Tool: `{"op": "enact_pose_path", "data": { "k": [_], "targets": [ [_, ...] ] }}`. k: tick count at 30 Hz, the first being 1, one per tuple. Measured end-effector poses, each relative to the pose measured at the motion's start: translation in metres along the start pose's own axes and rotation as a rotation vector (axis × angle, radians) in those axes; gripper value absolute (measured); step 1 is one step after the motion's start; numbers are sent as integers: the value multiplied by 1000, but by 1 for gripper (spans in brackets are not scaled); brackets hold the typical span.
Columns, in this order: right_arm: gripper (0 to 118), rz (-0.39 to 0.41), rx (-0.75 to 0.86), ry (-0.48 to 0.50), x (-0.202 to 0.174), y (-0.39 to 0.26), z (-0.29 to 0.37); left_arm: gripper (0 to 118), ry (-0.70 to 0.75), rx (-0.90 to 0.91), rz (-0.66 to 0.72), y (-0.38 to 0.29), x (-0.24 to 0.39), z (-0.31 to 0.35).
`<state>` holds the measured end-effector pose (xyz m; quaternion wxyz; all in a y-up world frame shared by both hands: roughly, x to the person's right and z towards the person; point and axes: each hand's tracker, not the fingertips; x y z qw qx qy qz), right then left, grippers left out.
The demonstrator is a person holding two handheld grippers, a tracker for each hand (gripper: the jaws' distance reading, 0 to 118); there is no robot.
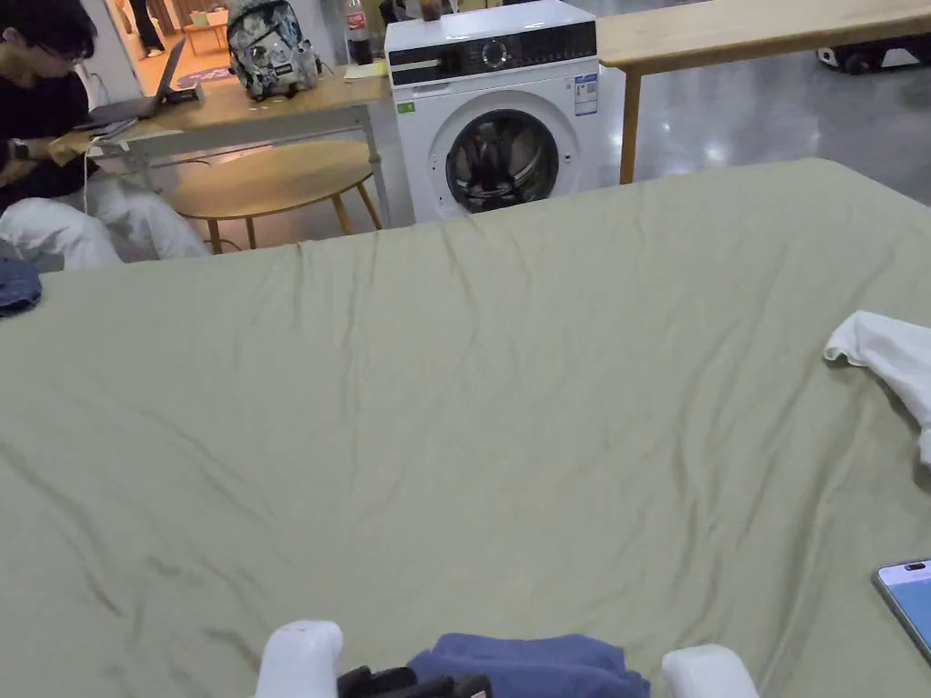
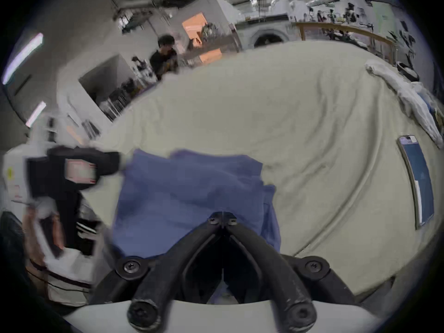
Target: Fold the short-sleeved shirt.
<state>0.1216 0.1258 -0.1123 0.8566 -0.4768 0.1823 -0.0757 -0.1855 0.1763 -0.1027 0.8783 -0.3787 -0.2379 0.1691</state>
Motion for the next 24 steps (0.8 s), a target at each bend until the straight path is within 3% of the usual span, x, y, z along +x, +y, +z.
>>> {"op": "enact_pose_path", "data": {
  "k": [1, 2, 5, 10, 12, 14, 15, 16, 19, 24],
  "targets": [
    [0, 19, -67, -81, -2, 0, -13, 66, 29, -4, 17, -2, -10, 8],
    [0, 60, -132, -100, -2, -2, -27, 66, 71, 4, 19, -6, -19, 14],
    [0, 23, -56, -65, -5, -3, -18, 66, 85, -42, 75, -11, -33, 12],
    [0, -42, -52, -21, 12, -5, -22, 66, -106, -72, 230, -32, -54, -32],
    [0, -48, -56, -16, 13, -5, -21, 67, -92, -80, 246, -40, -69, -51],
    [0, -44, -57, -13, 12, -5, -20, 67, -172, -82, 374, -44, -78, -61],
    [0, -47, -56, -11, 12, -6, -19, 62, -233, -66, 432, -48, -82, -62],
    [0, -55, -55, -7, 13, -5, -18, 45, -282, -64, 468, -49, -81, -62],
    [0, -80, -58, 18, 18, -5, -16, 31, -193, -67, 351, -48, -69, -57],
    [0, -103, -29, 53, 17, -2, 0, 25, -260, 32, 412, -40, -84, -36]
  ]
}}
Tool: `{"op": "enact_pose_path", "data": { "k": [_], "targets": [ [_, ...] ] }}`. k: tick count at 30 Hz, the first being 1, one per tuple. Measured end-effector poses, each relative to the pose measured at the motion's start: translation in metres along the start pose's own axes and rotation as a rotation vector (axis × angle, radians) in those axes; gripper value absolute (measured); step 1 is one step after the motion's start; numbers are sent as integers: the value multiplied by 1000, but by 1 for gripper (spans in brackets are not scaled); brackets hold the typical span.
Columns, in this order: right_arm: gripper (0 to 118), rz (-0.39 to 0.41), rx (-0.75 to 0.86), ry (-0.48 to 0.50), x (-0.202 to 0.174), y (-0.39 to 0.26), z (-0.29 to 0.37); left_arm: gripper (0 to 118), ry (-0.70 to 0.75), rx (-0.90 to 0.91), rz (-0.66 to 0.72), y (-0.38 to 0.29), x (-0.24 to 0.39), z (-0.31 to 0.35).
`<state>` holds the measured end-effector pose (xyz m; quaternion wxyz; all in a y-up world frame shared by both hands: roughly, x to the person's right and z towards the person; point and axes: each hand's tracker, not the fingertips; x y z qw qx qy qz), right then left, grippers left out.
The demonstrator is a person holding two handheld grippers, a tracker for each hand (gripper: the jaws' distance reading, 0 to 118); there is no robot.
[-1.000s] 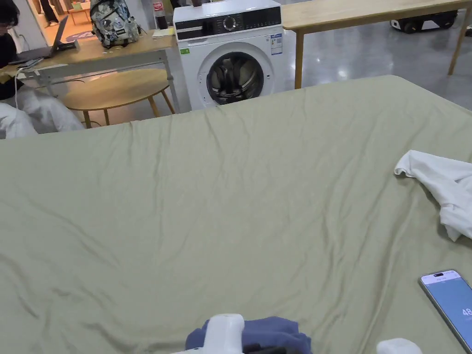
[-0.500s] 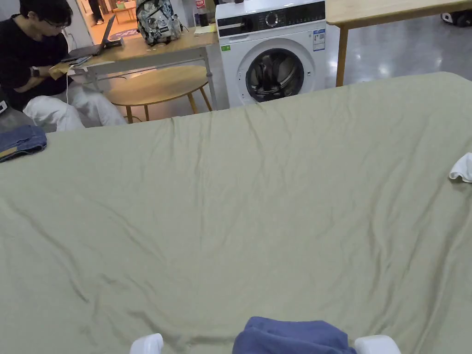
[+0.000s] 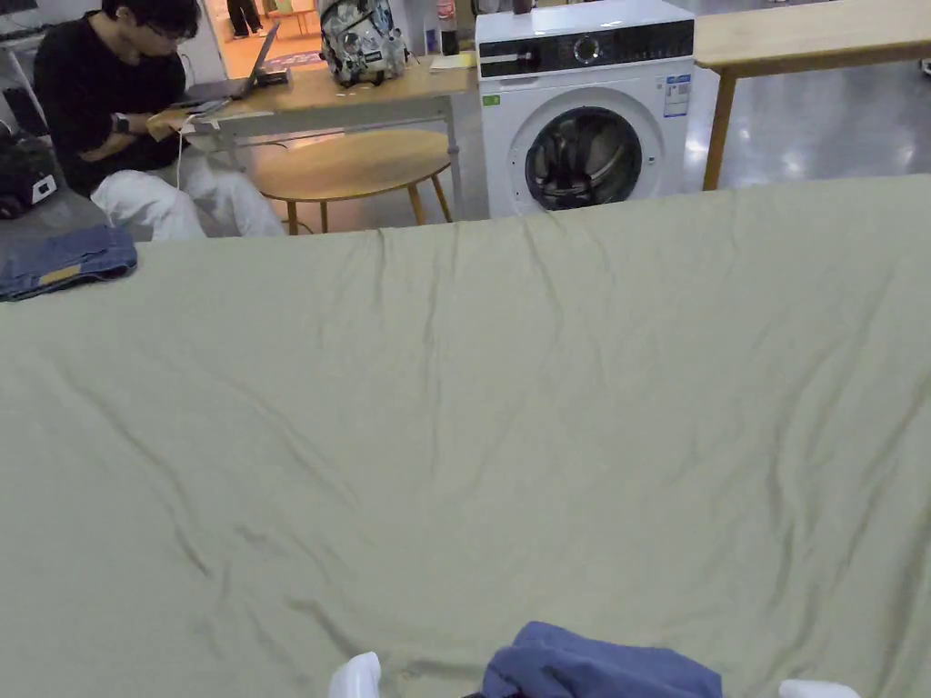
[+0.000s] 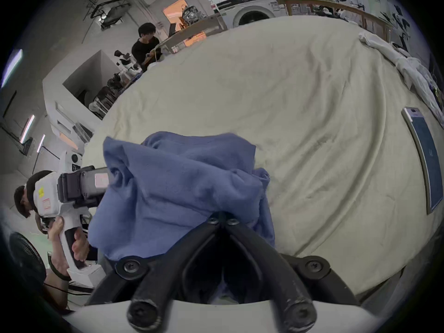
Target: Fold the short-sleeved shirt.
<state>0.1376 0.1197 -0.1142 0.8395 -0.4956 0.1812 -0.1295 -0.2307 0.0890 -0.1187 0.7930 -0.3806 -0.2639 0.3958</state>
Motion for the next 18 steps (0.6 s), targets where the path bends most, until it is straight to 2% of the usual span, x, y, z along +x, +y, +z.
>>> {"op": "enact_pose_path", "data": {
  "k": [2, 3, 8, 9, 11, 15, 18],
  "targets": [
    [0, -14, 26, 22, -3, 2, 9, 25, -63, 60, 53, 15, -4, 30],
    [0, -18, 42, 32, -3, 4, 12, 25, -42, 113, 36, 26, -7, 54],
    [0, -50, 59, 100, -5, 16, 14, 25, 244, 252, -70, 87, -40, 195],
    [0, -52, 56, 107, -5, 17, 12, 25, 354, 241, -53, 100, -51, 221],
    [0, -44, 37, 109, -8, 18, 6, 25, 478, 255, -21, 119, -71, 260],
    [0, -8, 11, 82, -15, 16, 2, 25, 558, 347, 68, 142, -98, 302],
    [0, 7, 8, 82, -16, 16, 4, 26, 659, 342, 58, 161, -112, 315]
  ]
}}
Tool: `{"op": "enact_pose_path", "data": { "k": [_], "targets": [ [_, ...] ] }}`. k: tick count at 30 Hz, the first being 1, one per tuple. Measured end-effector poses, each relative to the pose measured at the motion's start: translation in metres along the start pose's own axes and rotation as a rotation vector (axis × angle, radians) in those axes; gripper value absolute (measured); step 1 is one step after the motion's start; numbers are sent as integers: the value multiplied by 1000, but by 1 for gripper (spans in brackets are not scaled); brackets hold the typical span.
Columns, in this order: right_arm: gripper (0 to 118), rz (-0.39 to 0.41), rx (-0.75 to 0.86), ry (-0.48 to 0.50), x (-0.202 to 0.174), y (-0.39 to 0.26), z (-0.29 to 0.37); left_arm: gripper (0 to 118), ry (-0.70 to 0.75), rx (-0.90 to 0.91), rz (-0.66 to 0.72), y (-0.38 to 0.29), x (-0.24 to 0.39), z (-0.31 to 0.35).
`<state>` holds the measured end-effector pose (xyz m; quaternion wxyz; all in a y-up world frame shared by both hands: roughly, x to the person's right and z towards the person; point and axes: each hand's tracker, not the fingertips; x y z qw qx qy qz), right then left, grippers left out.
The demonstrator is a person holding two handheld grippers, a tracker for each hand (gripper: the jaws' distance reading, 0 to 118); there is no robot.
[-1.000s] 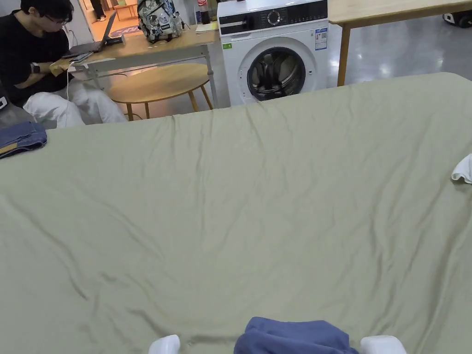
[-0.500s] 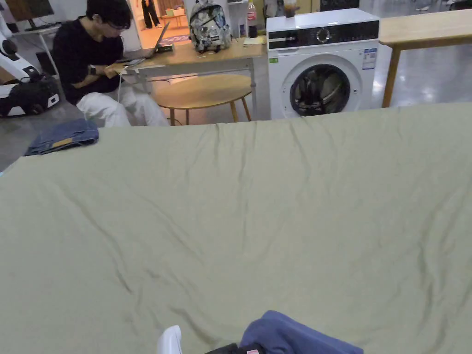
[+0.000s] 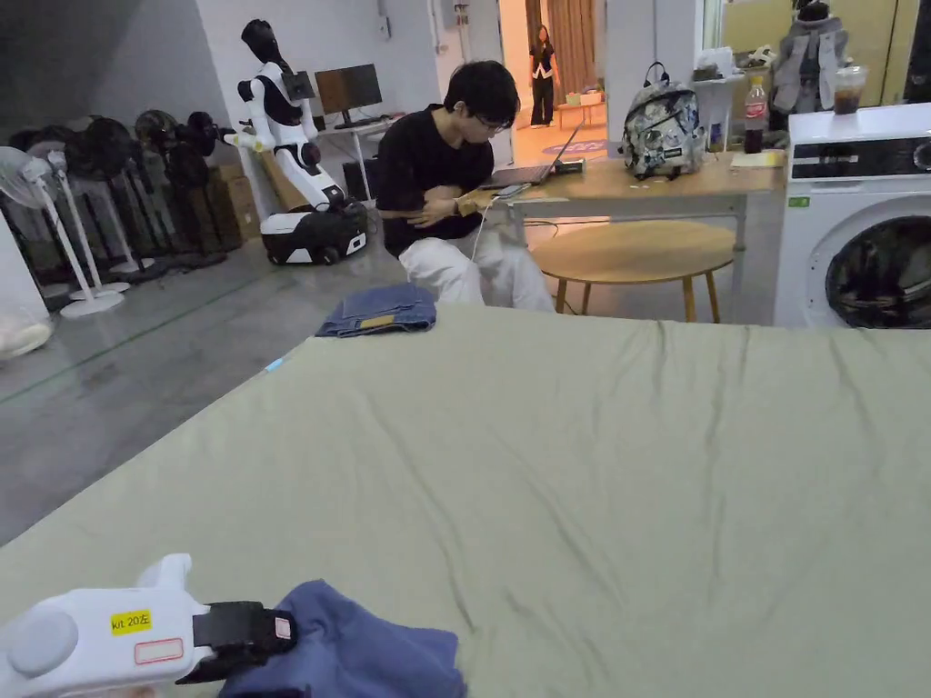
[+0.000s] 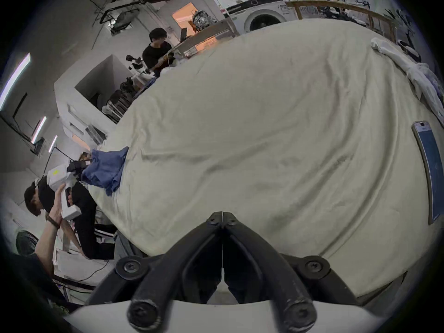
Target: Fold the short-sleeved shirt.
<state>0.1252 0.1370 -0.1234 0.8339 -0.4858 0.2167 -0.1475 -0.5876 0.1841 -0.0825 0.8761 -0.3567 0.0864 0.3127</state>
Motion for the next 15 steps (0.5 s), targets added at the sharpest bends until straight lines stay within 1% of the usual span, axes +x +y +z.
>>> {"op": "enact_pose_path", "data": {
  "k": [1, 2, 3, 4, 5, 7, 10, 11, 13, 15],
  "targets": [
    [0, 5, -1, -1, 0, 1, 0, 36, 64, 5, -32, 5, 3, 2],
    [0, 14, -2, -7, -1, 4, 2, 52, 184, 36, -110, 12, 4, 5],
    [0, 29, 7, -16, -2, 6, 5, 62, 268, 63, -166, 17, 10, 12],
    [0, 47, 27, -27, -2, 8, 8, 61, 361, 99, -216, 23, 17, 23],
    [0, 61, 51, -36, -3, 11, 12, 61, 395, 133, -253, 28, 27, 34],
    [0, 83, 118, -74, -4, 19, 19, 61, 359, 195, -318, 27, 48, 59],
    [0, 141, 229, -119, -12, 33, 37, 61, 254, 297, -414, 15, 95, 104],
    [0, 152, 275, -123, -14, 40, 44, 60, 224, 337, -452, 8, 113, 113],
    [0, 154, 368, -136, -15, 53, 57, 61, 170, 357, -534, -5, 146, 126],
    [0, 170, 432, -147, -22, 67, 73, 60, 37, 437, -557, -31, 187, 138]
  ]
}}
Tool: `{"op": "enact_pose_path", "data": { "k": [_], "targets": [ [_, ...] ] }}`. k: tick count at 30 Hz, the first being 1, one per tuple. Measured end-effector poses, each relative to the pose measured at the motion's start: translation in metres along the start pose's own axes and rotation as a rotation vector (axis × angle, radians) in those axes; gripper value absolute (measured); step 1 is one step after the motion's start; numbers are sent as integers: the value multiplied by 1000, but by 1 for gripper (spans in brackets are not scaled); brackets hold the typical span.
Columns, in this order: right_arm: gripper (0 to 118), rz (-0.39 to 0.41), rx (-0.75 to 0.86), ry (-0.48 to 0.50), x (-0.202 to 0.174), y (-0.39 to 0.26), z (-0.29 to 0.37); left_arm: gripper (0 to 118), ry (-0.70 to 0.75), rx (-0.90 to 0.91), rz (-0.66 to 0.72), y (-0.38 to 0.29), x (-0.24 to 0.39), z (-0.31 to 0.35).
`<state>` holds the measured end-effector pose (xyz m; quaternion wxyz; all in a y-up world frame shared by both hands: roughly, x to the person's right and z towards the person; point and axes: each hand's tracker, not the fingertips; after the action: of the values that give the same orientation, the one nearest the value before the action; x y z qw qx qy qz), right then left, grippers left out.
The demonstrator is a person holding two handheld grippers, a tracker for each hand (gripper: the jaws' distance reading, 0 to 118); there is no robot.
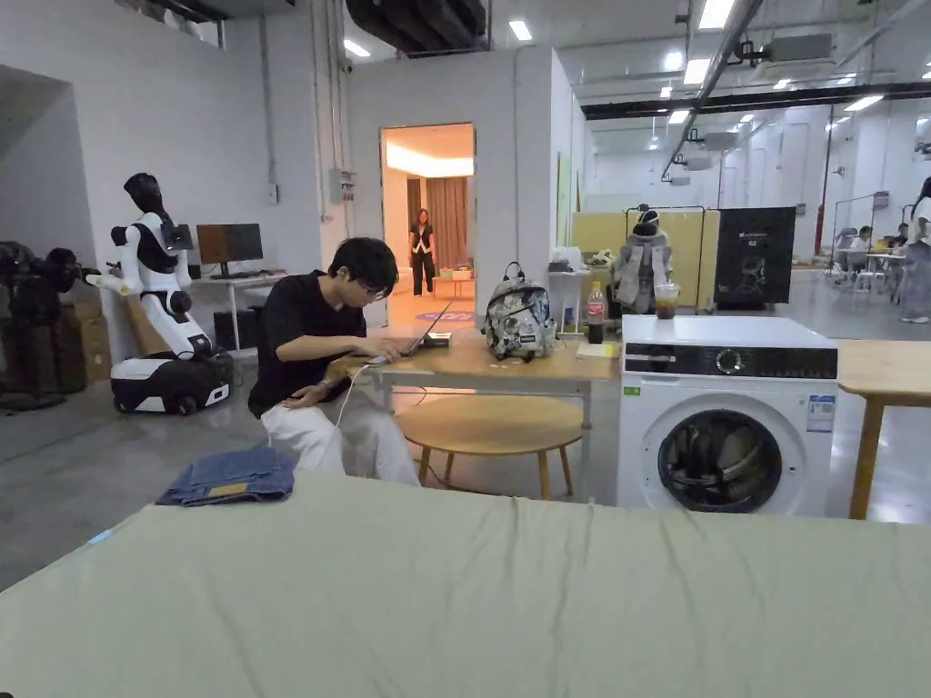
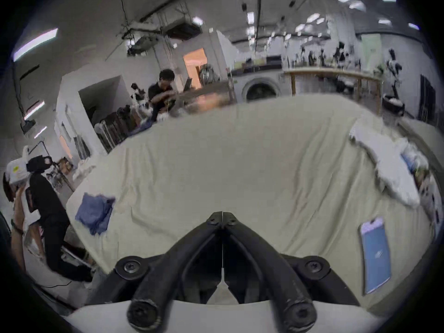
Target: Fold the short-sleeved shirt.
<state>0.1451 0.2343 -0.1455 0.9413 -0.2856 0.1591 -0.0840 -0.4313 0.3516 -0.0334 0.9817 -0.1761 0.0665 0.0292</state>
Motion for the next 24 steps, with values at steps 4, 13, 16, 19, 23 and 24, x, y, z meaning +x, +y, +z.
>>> {"op": "enact_pose_path", "data": {
  "k": [4, 13, 16, 19, 23, 24],
  "targets": [
    [0, 96, 120, -14, -5, 29, 13, 60, -167, 149, 87, 8, 60, 15],
    [0, 179, 381, -135, -18, 47, 49, 46, -33, 374, -94, -8, 161, 6],
    [0, 284, 428, -256, -33, 40, 60, 11, -68, 349, -54, -14, 176, 6],
    [0, 286, 434, -238, -33, 30, 63, 0, -83, 428, -65, -29, 187, 17],
    [0, 184, 463, -189, -27, 17, 61, 0, -150, 425, -49, -41, 193, 28],
    [0, 174, 470, -179, -26, 16, 61, 0, -134, 409, -57, -42, 195, 28]
  ]
}}
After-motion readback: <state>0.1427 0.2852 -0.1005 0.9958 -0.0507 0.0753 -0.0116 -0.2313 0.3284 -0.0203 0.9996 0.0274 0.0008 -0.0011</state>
